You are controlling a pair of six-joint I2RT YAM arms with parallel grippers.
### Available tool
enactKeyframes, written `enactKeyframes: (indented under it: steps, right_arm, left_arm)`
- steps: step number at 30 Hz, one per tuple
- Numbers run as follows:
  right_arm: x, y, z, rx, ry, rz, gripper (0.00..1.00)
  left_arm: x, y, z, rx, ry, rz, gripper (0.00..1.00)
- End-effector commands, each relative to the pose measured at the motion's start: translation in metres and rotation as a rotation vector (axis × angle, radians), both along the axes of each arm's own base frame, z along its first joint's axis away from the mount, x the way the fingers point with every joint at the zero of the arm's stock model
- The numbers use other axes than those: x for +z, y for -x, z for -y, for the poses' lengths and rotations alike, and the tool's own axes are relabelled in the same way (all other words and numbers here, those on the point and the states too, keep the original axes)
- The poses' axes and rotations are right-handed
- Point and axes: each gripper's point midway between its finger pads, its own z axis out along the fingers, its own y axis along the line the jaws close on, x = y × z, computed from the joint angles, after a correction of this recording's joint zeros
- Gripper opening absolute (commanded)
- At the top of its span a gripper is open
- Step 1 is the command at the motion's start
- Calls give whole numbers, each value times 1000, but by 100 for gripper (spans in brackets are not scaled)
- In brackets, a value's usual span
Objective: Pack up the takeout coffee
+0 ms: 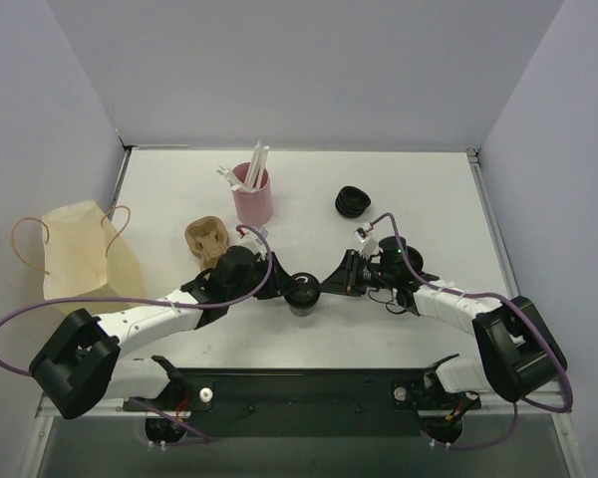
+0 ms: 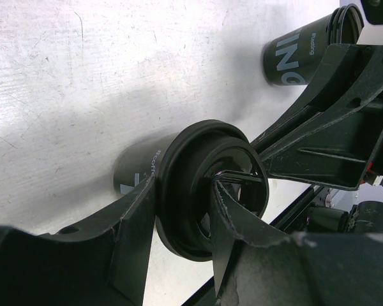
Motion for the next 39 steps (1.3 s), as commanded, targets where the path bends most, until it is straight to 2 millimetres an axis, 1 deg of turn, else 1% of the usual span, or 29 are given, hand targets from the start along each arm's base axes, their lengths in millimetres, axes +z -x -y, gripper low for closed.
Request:
enactKeyframes:
  steps: [1,2,3,4,7,8,10,11,13,15,19,21,22,25,30,31,33,34,35,39]
  right_arm:
    - [-79,27,35,-79,239,-161,16]
    - [-82,29,35,-88,237,-172,16]
    - [-78,26,32,-100,206,-164,16]
    - [-79,28,31,-103,193,-173,16]
    - [-65,24,25,-94,152,-155,17]
    - [-51,18,21,-92,126,-121,18]
    - [-35,15,16,-79,91,-108,20]
    - [-19,9,12,-77,66,-69,22]
    - [-6,7,11,-70,52,-56,24]
    - [10,1,12,-76,43,-32,27]
    - [31,-6,16,-82,35,9,29]
    - [36,-8,18,-85,35,16,29]
    - [42,-13,20,-95,31,30,30]
    - [49,-18,20,-92,37,45,29]
    - [52,-31,17,-94,47,42,27]
    - [49,-34,16,-91,53,31,27]
    - [52,-39,14,-89,48,37,27]
    - [49,-40,13,-89,51,23,27]
    - [50,-42,12,-88,49,27,27]
    - [43,-44,7,-78,47,11,27]
  left_arm:
    - [-96,51,-56,14,-319,-243,41]
    - [-97,50,-56,16,-317,-241,40]
    - [-97,50,-55,16,-316,-240,40]
    - [-98,51,-55,13,-321,-244,40]
    - [-99,51,-56,14,-331,-242,40]
    - [-100,51,-57,16,-335,-243,40]
    - [-101,51,-58,19,-337,-244,40]
    - [-101,51,-58,22,-339,-243,40]
    - [-102,52,-58,19,-343,-245,40]
    - [-101,51,-58,21,-345,-243,40]
    - [-102,52,-59,20,-350,-245,40]
    - [-102,52,-58,16,-351,-245,40]
    - [-102,52,-58,17,-350,-244,40]
    - [-102,52,-58,13,-356,-245,40]
    - [-101,52,-58,11,-356,-242,40]
    - [-101,51,-58,10,-357,-241,40]
    - [-101,52,-58,7,-360,-242,40]
    - [-100,52,-57,6,-360,-240,40]
    - [-100,52,-57,6,-360,-240,40]
    - [-99,51,-56,4,-358,-237,40]
